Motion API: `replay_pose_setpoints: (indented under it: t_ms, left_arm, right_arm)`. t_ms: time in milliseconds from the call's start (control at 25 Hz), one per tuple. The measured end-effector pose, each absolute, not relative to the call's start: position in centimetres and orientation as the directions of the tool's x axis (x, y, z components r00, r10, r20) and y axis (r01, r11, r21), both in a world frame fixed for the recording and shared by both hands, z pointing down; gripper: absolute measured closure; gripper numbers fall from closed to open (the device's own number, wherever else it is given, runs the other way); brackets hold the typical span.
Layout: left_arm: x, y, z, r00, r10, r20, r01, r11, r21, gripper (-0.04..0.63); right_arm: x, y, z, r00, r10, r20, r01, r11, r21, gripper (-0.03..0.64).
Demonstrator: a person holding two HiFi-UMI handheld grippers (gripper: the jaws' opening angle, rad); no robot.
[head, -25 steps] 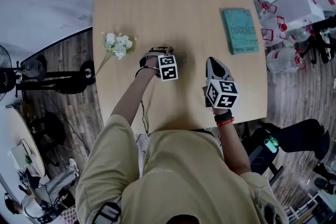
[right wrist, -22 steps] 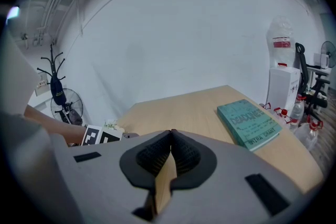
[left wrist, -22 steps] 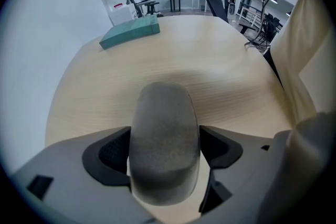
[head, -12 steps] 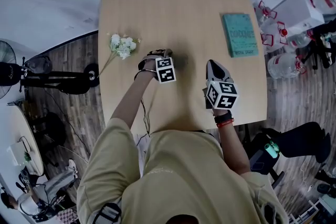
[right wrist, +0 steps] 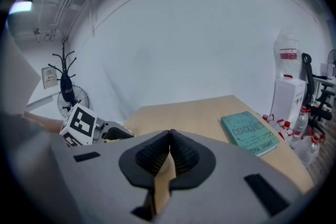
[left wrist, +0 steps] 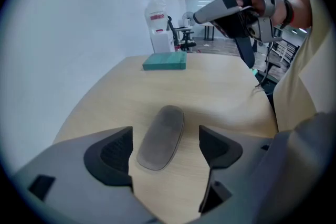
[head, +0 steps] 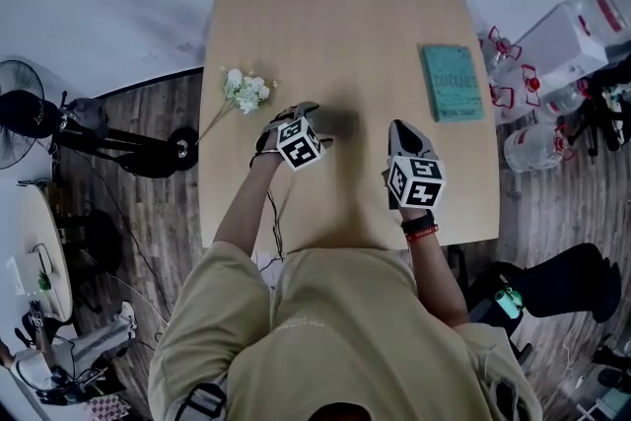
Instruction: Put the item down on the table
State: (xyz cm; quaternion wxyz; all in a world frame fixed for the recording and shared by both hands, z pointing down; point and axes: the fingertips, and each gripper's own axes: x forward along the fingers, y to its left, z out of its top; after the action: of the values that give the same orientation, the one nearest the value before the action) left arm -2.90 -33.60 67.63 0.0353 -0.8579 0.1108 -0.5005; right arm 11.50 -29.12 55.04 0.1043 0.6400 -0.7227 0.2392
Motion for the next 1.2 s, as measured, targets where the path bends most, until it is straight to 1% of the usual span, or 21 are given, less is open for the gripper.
replay_pose_setpoints:
  t_ms: [240,440,560,760,960,1200]
  left_arm:
    - [-4.2,-32.5,62.8,0.536,-0.378,0.755,-0.358,-0.912,-0.202,0.215]
    - [-4.3,-29.9,59.2,0.595,-0.465,0.655,-0.504,-0.851,-0.147,0.215]
    - [-4.6,-28.6,57.7,0.599,-0.523,0.606,-0.57,-0.81,-0.135,0.215]
    - [-4.5,-27.1,55.2,0.597,-0.61,0.521,-0.661,-0.742,-0.112,0.215]
    - [-5.7,-25.7,53.8,0.554,-0.678,0.483,-0.746,-0.662,-0.074,0.216]
    - [-5.8,-24.1,51.7,0.574,-0.717,0.394,-0.776,-0.63,-0.015,0.216]
  right_arm:
    - [10.5,-27.5,53.1,-0.189,-0.888,0.42,-0.971,0.106,-0.213,0.603]
    - [10.1,-26.2,51.1,-0.204,-0.902,0.38,-0.972,0.14,-0.189,0.603]
    - [9.7,-25.4,50.3,-0.219,-0.907,0.359,-0.97,0.162,-0.184,0.603]
    - [9.8,-24.2,49.5,-0.238,-0.91,0.34,-0.966,0.187,-0.178,0.603]
    - [9.3,-23.2,49.5,-0.255,-0.907,0.335,-0.962,0.205,-0.178,0.603]
    - [9.1,-22.2,48.9,-0.266,-0.909,0.321,-0.96,0.221,-0.17,0.603]
